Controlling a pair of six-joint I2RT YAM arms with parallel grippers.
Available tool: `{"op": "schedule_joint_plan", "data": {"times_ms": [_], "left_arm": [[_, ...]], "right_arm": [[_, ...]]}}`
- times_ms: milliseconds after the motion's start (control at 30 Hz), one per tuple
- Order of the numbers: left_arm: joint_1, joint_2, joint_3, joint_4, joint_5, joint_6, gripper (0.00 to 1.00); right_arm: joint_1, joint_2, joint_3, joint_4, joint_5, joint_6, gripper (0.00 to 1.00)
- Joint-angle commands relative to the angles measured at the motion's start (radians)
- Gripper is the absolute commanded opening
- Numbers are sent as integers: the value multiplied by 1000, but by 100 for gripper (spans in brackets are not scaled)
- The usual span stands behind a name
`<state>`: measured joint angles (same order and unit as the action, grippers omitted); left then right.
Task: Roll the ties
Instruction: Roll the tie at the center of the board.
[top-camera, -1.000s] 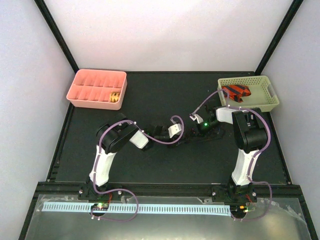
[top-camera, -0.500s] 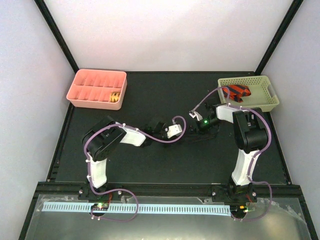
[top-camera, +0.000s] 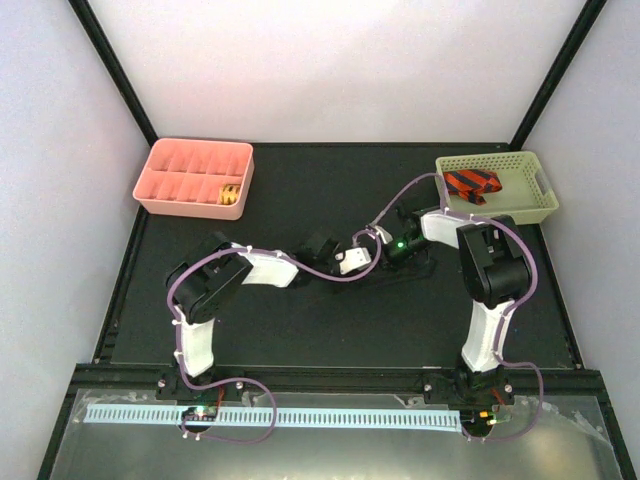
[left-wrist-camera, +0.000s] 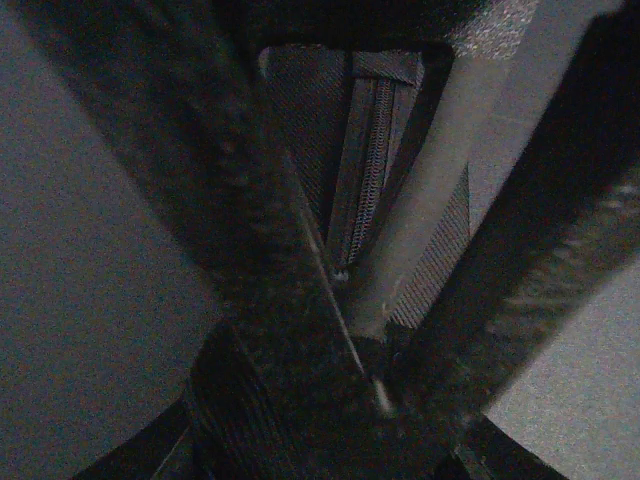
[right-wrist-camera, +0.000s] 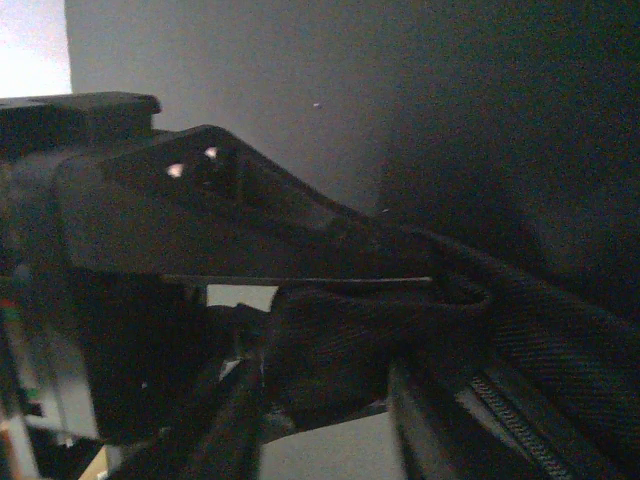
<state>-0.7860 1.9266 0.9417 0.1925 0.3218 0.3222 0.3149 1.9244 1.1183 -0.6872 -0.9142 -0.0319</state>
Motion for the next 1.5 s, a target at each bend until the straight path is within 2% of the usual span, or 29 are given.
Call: {"op": "schedule_joint_plan", "data": {"times_ms": [0,67,100,233,467,733,900,1067,1333,1467], "left_arm": [[-7,63,12,-131,-84,15,40],[-8,66,17,-137,-86,15,40],[-7,67,19,-138,-88,15,40],[-6,73,20,-139,-88,8,42],[4,55,6,-58,-25,-16,73],[16,33,-34,153,115,-35,79],[16,74,-40,271,179,-63,78],[16,127,-35,362,203,-98,72],[16,159,-31,370,206,-99,57],[14,129,-40,303,175,-85,49]], "right_arm": [[10,37,27,19,50,17,24],[6,42,25,18,74,18,5],[4,42,22,16,83,16,2],[-15,40,12,0,95,1,2],[-56,24,-28,-13,121,-31,2],[-93,10,-60,-13,160,-56,2],[-101,15,-61,-3,186,-56,2],[-107,19,-68,4,208,-50,2],[-106,28,-71,14,214,-43,2],[-104,39,-71,15,191,-51,2]]}}
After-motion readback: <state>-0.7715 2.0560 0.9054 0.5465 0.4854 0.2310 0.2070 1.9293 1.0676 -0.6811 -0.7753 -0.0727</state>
